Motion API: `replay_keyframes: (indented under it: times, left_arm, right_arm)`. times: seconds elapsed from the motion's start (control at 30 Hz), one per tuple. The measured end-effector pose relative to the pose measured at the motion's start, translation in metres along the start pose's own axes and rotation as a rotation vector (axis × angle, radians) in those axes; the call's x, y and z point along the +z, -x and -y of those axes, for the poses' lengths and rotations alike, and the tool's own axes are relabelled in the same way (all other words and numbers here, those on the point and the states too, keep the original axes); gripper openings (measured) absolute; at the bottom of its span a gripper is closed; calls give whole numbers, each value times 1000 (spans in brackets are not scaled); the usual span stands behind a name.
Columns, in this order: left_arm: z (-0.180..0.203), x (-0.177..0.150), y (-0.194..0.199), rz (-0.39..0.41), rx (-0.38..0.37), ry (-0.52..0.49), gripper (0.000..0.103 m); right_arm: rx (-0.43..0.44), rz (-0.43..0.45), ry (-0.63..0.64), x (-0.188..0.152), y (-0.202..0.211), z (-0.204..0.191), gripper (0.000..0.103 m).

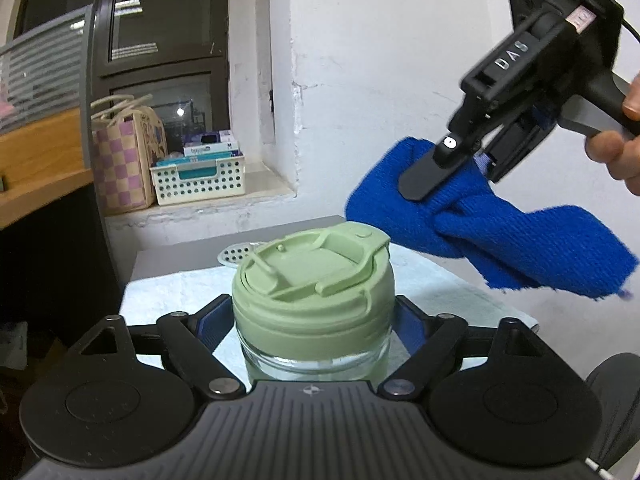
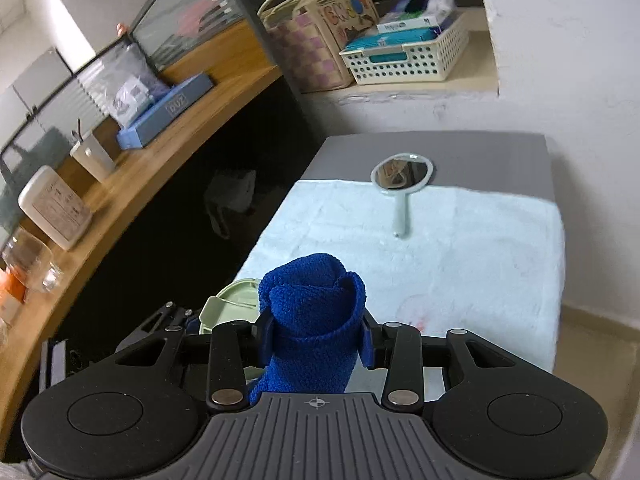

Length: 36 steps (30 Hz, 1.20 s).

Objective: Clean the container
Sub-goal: 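Pull the blue cloth away from the jar with the right gripper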

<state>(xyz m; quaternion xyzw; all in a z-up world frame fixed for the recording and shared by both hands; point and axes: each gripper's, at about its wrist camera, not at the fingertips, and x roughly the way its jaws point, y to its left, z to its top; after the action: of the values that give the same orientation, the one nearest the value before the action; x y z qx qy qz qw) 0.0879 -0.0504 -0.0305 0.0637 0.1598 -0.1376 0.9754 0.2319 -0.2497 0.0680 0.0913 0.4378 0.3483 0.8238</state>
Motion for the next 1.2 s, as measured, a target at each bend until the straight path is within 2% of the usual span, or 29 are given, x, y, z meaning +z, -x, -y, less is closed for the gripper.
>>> replay_keyframes:
  times: [0.17, 0.3, 0.5, 0.57, 0.67, 0.7, 0.93, 1.1, 1.2]
  left_arm:
    - [-4, 8, -1, 8, -7, -11, 95]
    - [-7, 19, 1, 9, -41, 7, 98]
    - [-10, 37, -3, -34, -75, 25, 98]
    - [-11, 41, -8, -72, -71, 35, 94]
    - [-15, 45, -9, -85, -64, 46, 85]
    - [-17, 46, -10, -89, -62, 52, 85]
    - [-47, 43, -5, -101, -75, 207, 85]
    - [-73, 37, 0, -95, -78, 339, 85]
    - [-83, 32, 5, -81, -84, 380, 85]
  right_arm:
    - [27, 48, -41, -16, 5, 12, 42]
    - [14, 95, -72, -31, 9, 23, 43]
    - [18, 171, -120, -57, 17, 38, 43]
    - [35, 189, -137, -64, 16, 40, 43]
    - [60, 215, -164, -76, 15, 43, 43]
    - [68, 223, -172, -80, 14, 44, 43]
    - [126, 283, -234, -106, 11, 50, 43]
    - [168, 302, -244, -103, 6, 44, 43]
    - [205, 306, -242, -99, -3, 33, 43]
